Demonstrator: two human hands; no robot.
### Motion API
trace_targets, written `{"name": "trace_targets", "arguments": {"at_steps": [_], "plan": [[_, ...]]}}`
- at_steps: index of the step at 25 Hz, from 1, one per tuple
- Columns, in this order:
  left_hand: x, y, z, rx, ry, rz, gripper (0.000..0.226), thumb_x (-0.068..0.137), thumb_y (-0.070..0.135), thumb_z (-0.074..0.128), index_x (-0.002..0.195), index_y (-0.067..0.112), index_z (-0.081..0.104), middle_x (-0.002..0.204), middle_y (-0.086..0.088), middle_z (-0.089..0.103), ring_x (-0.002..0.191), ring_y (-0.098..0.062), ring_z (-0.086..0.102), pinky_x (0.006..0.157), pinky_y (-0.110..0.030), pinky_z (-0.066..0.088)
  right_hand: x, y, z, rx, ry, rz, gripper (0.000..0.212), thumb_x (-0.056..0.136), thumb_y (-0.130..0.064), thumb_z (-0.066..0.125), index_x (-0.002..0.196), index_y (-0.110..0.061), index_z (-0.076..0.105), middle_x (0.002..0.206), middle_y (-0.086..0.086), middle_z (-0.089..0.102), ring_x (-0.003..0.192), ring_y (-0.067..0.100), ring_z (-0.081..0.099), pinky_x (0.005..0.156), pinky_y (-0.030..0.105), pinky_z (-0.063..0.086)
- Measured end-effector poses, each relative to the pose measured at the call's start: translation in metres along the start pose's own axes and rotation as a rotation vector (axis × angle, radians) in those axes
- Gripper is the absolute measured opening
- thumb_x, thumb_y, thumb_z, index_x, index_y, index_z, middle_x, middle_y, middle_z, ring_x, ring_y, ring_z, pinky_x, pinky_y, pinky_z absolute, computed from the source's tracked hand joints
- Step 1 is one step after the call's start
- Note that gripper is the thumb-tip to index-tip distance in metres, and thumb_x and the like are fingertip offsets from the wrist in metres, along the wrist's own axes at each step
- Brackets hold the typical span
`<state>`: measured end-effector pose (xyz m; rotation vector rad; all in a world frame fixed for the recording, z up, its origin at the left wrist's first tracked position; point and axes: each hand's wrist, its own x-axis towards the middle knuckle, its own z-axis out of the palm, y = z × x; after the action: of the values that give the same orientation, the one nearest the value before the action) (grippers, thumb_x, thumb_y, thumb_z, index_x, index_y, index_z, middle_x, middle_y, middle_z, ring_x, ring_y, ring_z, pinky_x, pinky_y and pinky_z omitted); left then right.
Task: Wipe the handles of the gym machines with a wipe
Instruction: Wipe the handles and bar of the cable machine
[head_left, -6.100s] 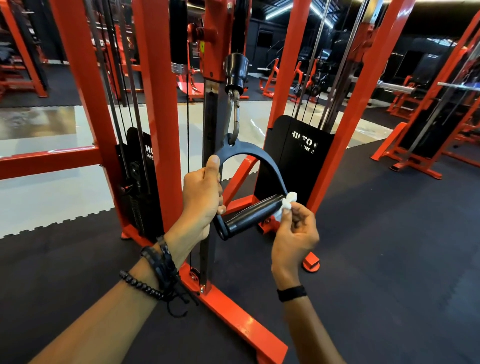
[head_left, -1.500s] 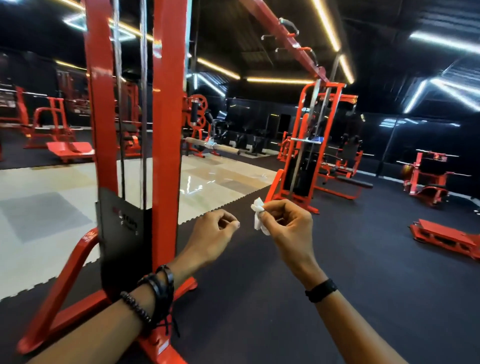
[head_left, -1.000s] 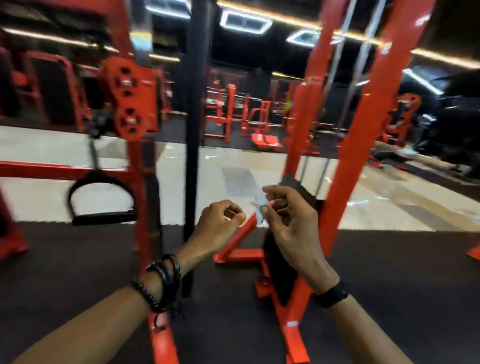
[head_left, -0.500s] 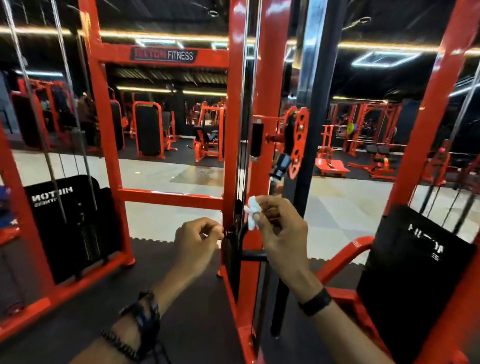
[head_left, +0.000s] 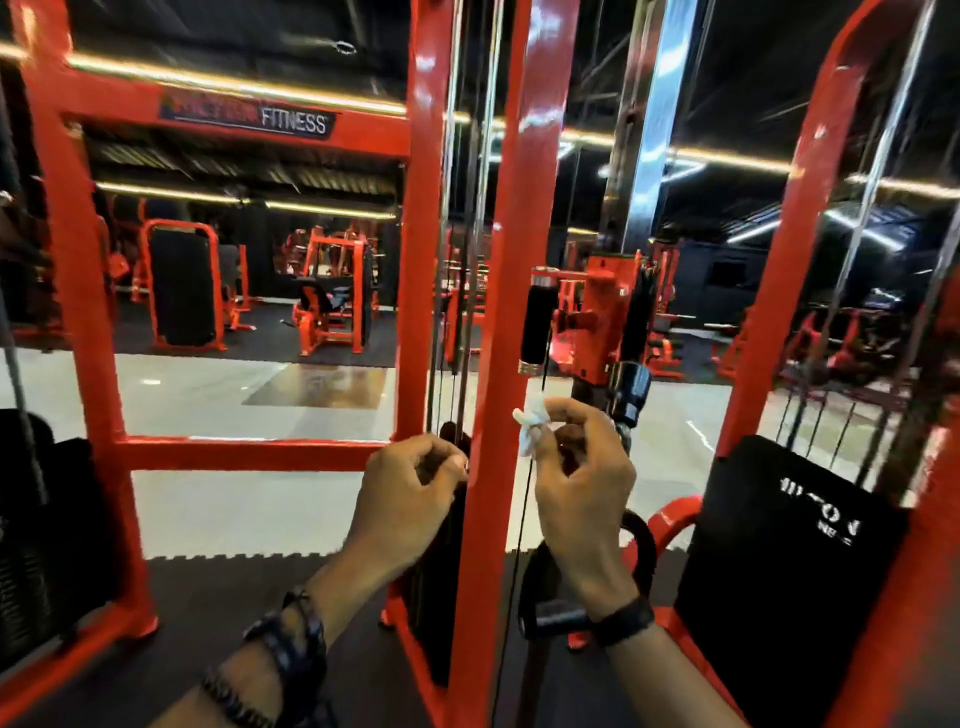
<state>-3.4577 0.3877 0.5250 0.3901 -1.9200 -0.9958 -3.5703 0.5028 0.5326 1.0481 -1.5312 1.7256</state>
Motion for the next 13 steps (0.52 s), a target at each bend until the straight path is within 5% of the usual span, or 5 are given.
{"name": "trace_targets", "arguments": {"at_steps": [8, 11, 13], "plan": [[0.142, -0.036, 0.027, -0.085, -0.144, 0.226, 0.019, 0.093, 0.010, 0.065, 0.105, 0.021, 0.073, 0.094, 0.007, 0.073, 0.088, -0.008, 0.068, 0.080, -0.032, 0.058, 0.054, 0.056, 0.063, -0.158, 0.196, 0.051, 0.022, 0.088, -0.007, 0.071, 0.106, -0.019, 0.065, 0.096, -0.007, 0.067, 0.084, 0.011, 0.065, 0.073, 0.032, 0.055], [0.178, -0.055, 0.049, -0.158, -0.210, 0.250, 0.039, 0.089, 0.003, 0.065, 0.125, 0.020, 0.065, 0.111, 0.007, 0.069, 0.097, -0.006, 0.063, 0.090, -0.036, 0.055, 0.064, 0.075, 0.075, -0.219, 0.235, 0.077, 0.021, 0.088, -0.008, 0.072, 0.104, -0.020, 0.066, 0.093, -0.008, 0.069, 0.083, 0.011, 0.066, 0.073, 0.028, 0.055], [0.204, -0.061, 0.060, -0.168, -0.288, 0.313, 0.065, 0.084, -0.010, 0.059, 0.140, 0.022, 0.054, 0.135, 0.008, 0.058, 0.121, -0.009, 0.054, 0.107, -0.035, 0.046, 0.075, 0.082, 0.079, -0.208, 0.273, 0.099, 0.021, 0.088, -0.009, 0.072, 0.099, -0.025, 0.066, 0.088, -0.011, 0.069, 0.082, 0.009, 0.067, 0.072, 0.022, 0.053]]}}
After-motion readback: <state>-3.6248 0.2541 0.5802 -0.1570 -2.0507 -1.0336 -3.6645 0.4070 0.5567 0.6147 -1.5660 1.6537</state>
